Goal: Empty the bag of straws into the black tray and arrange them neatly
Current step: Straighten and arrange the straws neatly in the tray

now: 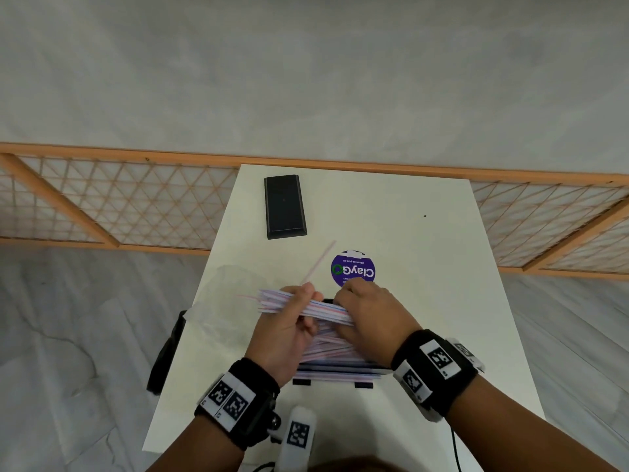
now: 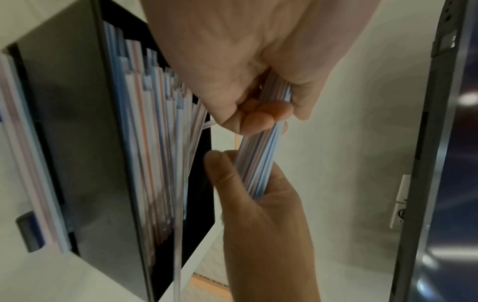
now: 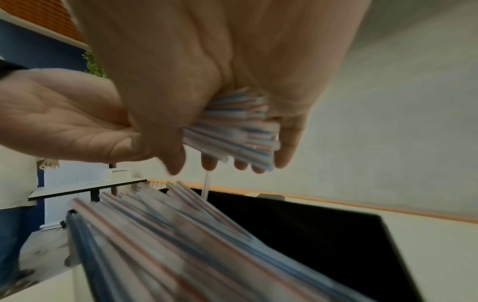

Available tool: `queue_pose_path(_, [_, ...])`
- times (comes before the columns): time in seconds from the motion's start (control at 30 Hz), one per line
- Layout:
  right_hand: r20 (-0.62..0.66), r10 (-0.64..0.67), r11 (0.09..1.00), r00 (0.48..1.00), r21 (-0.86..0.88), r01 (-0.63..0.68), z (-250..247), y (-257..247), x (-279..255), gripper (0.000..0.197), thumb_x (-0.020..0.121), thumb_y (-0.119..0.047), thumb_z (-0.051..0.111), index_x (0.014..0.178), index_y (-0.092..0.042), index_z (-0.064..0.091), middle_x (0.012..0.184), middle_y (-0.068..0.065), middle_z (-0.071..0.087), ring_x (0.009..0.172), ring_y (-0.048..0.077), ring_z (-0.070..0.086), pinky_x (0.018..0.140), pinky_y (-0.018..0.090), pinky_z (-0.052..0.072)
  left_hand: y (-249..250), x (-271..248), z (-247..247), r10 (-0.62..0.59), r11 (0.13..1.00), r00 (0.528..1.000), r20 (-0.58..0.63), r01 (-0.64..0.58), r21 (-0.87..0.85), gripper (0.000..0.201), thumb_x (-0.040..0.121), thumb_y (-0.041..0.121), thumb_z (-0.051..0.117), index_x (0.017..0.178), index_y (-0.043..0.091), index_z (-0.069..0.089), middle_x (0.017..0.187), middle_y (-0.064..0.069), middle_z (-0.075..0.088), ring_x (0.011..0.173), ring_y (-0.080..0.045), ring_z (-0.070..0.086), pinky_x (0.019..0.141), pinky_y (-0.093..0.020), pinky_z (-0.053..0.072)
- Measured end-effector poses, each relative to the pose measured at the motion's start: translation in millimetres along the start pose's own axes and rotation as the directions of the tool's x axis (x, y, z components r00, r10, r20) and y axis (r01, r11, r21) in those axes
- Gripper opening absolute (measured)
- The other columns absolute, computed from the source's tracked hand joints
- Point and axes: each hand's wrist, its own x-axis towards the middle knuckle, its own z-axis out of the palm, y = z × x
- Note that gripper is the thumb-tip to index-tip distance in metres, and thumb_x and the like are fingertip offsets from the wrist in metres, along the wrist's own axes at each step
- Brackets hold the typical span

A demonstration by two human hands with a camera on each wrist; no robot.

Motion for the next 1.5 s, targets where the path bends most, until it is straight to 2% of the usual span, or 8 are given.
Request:
queue_pose_path(0.2, [0.154,0.009,0.995,0.988,-0.097,0.006,9,7,1,0.025,0.098,-0.032,0.049,0.119,-0.019,0.048,0.109,0.003,0.063,0.095,0.029,0.061,0.078,0.038,0.038,16,-10,-17,0.09,0.969,0.984,-0.152,-0.051,0.243,0.042,0.085,0.03,0.08,0.114,0.009,0.057,0.09,-0.002,0.07,0.056,-0.011,0.059,0.051,-0.022,0.045])
queue_pose_path(0.4, [0.149,0.015,0.98,0.989,0.194,-0.045,15,17,-4,0.054,0.092,-0.058,0.061,0.133,-0.024,0.052,0.122,-0.003,0.056,0.111,0.017,0.055,0.096,0.031,0.045,21,-13,-46,0.289,0.647,0.937,-0.198,-0.038,0.761,0.045,0.082,0.048,0.081,0.116,0.027,0.059,0.103,0.009,0.071,0.091,0.0,0.064,0.074,-0.018,0.045])
queue_pose_path(0.53, [0.085,0.072,0.942,0.994,0.321,-0.096,11,8,2,0.053,0.088,-0.07,0.055,0.122,-0.029,0.059,0.114,-0.009,0.061,0.101,0.011,0.059,0.091,0.031,0.05,10,-13,-50,0.29,0.61,0.949,-0.121,-0.086,0.788,0.024,0.092,0.038,0.074,0.108,0.023,0.065,0.103,0.009,0.07,0.085,0.007,0.063,0.068,-0.008,0.049])
queue_pose_path(0.7, [-0.049,0.152,0.977,0.987,0.157,-0.143,4,1,26,0.048,0.094,-0.069,0.045,0.106,-0.028,0.067,0.091,-0.009,0.07,0.082,0.015,0.064,0.085,0.034,0.051,3,-9,-54,0.277,0.612,0.955,-0.103,-0.093,0.785,0.013,0.097,0.035,0.069,0.102,0.024,0.068,0.097,0.009,0.074,0.089,-0.008,0.068,0.073,-0.02,0.053])
queue_pose_path(0.93, [0.067,0.161,0.961,0.985,0.216,-0.172,6,-16,71,0.033,0.095,-0.055,0.056,0.108,-0.027,0.067,0.1,-0.004,0.064,0.088,0.018,0.063,0.089,0.041,0.053,3,-11,-50,0.256,0.594,0.966,0.033,-0.184,0.783,0.002,0.098,0.024,0.069,0.1,0.023,0.068,0.095,0.009,0.073,0.084,-0.01,0.07,0.075,-0.021,0.056])
queue_pose_path(1.1, [0.078,0.146,0.919,0.986,0.357,-0.165,-2,-22,83,0.02,0.097,-0.041,0.058,0.091,-0.024,0.067,0.087,-0.005,0.068,0.081,0.017,0.063,0.082,0.042,0.056,4,-13,-53,0.261,0.564,0.962,0.078,-0.217,0.797,0.006,0.096,0.029,0.071,0.1,0.028,0.068,0.096,0.011,0.073,0.079,-0.012,0.069,0.073,-0.026,0.057])
queue_pose_path(1.4, [-0.337,0.25,0.817,0.908,0.576,-0.011,-107,-4,25,0.011,0.094,-0.03,0.068,0.085,-0.024,0.069,0.072,-0.011,0.065,0.067,0.007,0.059,0.064,0.015,0.042,-3,-14,-59,0.315,0.44,0.94,0.13,-0.266,0.858,0.015,0.093,0.042,0.073,0.102,0.034,0.064,0.079,0.009,0.064,0.065,-0.011,0.059,0.067,-0.023,0.053])
queue_pose_path(1.5, [-0.245,0.317,0.689,0.916,0.723,-0.045,-95,8,2,0.011,0.093,-0.023,0.069,0.082,-0.021,0.07,0.072,-0.001,0.067,0.065,0.017,0.059,0.066,0.029,0.048,-2,-14,-58,0.359,0.436,0.926,0.117,-0.277,0.856,0.024,0.09,0.043,0.076,0.107,0.036,0.062,0.084,0.011,0.063,0.062,-0.012,0.055,0.064,-0.022,0.05])
